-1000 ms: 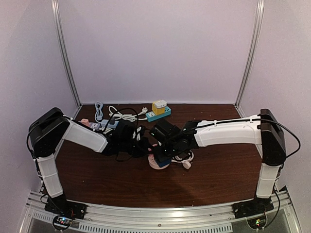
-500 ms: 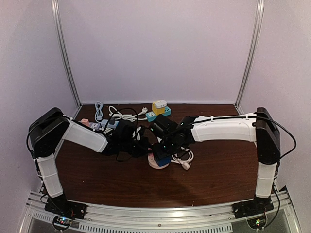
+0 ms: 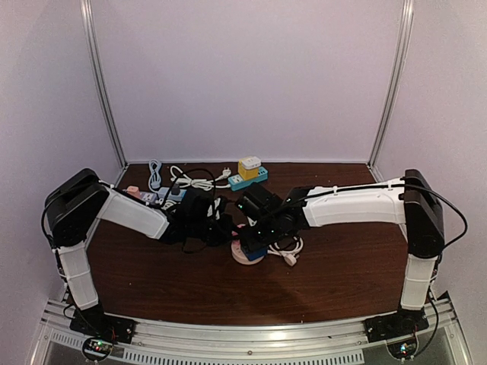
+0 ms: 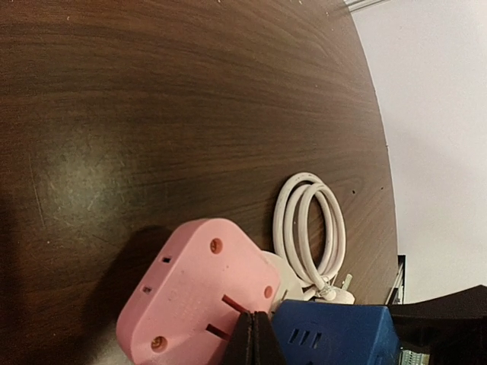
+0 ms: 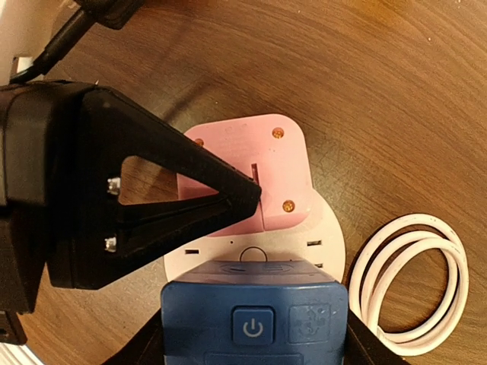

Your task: Pull the plug off the socket

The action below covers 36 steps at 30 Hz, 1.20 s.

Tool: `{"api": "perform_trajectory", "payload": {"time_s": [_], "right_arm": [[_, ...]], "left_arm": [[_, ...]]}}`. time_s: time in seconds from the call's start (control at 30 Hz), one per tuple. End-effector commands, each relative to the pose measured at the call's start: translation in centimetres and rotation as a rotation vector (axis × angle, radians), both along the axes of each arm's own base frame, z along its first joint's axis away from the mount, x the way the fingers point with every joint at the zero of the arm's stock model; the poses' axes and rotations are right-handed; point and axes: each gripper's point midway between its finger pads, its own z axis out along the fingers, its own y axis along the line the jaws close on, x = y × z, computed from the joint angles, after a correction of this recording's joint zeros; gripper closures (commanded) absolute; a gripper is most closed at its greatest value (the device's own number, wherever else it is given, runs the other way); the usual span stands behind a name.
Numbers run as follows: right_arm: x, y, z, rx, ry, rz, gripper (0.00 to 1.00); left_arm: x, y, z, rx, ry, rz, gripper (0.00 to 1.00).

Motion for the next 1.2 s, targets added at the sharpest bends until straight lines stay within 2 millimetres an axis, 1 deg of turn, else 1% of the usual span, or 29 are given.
{"api": "perform_trajectory", "payload": {"time_s": [0.0, 0.13, 0.27, 0.37, 0.47, 0.7, 0.87, 1.03, 1.17], "right_arm": [[3.1, -0.9, 5.8, 0.007, -0.277, -0.120, 0.81], [3.2, -1.3, 6.9, 0.038, -0.319, -0.143, 0.81], [3.5, -1.7, 8.8, 0.083, -0.354, -0.159, 0.81], [3.8, -1.7, 9.2, 0.103, -0.338, -0.154, 0.80], [4.3, -1.8, 8.2, 0.106, -0.258, -0.157, 0.80], [4.2, -1.7, 5.8, 0.038, -0.176, -0.143, 0.80], [4.1, -1.3, 5.5, 0.036, -0.122, -0.130, 0.79], [4.8, -2.3, 4.7, 0.033, -0.084, -0.149, 0.80], [5.0, -2.3, 5.0, 0.057, -0.071, -0.144, 0.80]], "left_arm": [[-10.1, 11.5, -13.9, 0.544, 0.441, 0.023, 1.00], [-10.2, 11.6, -14.0, 0.549, 0.442, 0.023, 1.00], [-10.4, 12.0, -14.2, 0.566, 0.440, 0.023, 1.00], [-10.6, 12.2, -14.3, 0.577, 0.439, 0.021, 1.00], [-10.8, 12.2, -14.4, 0.586, 0.435, 0.019, 1.00], [-10.5, 11.8, -14.0, 0.605, 0.410, 0.012, 1.00], [-10.1, 11.6, -13.7, 0.621, 0.388, 0.012, 1.00], [-9.8, 11.3, -13.6, 0.621, 0.376, 0.017, 1.00], [-9.9, 11.5, -13.7, 0.631, 0.373, 0.012, 1.00]]}}
